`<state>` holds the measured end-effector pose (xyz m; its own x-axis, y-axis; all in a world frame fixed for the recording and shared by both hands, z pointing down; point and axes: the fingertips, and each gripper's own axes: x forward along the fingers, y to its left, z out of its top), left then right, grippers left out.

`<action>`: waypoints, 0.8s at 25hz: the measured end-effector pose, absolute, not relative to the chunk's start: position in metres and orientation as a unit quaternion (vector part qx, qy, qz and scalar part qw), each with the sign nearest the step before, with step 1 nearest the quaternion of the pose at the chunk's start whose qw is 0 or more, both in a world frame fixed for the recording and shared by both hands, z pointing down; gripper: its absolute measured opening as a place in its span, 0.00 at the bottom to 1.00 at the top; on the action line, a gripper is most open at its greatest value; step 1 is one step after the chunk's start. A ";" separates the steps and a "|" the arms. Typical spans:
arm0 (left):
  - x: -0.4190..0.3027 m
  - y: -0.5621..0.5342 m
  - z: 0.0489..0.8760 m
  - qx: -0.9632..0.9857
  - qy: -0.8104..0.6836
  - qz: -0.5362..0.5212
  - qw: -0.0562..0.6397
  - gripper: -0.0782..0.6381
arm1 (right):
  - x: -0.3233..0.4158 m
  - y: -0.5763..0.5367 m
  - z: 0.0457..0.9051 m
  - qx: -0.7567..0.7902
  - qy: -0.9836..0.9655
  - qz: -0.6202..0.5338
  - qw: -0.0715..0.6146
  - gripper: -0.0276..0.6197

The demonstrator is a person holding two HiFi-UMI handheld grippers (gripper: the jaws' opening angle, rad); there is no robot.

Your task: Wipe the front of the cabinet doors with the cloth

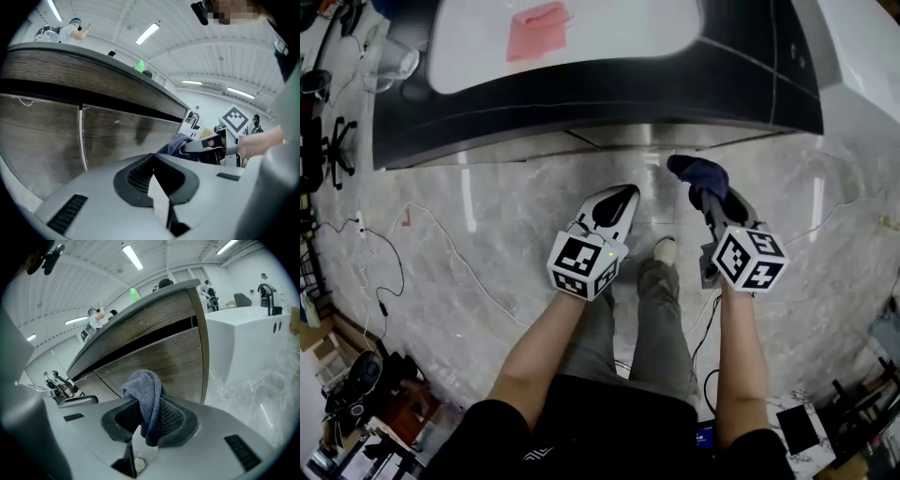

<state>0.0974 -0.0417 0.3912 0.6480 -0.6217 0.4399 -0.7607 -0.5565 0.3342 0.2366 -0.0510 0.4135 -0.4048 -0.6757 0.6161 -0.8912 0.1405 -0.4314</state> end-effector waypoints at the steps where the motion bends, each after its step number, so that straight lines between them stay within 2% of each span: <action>1: 0.092 -0.040 0.387 0.871 -0.399 0.137 0.253 0.11 | 0.234 -0.049 0.408 0.528 -0.743 0.388 0.137 0.18; 20: 0.009 -0.012 0.291 0.865 -0.416 0.129 0.247 0.11 | 0.145 -0.028 0.313 0.475 -0.784 0.374 0.141 0.18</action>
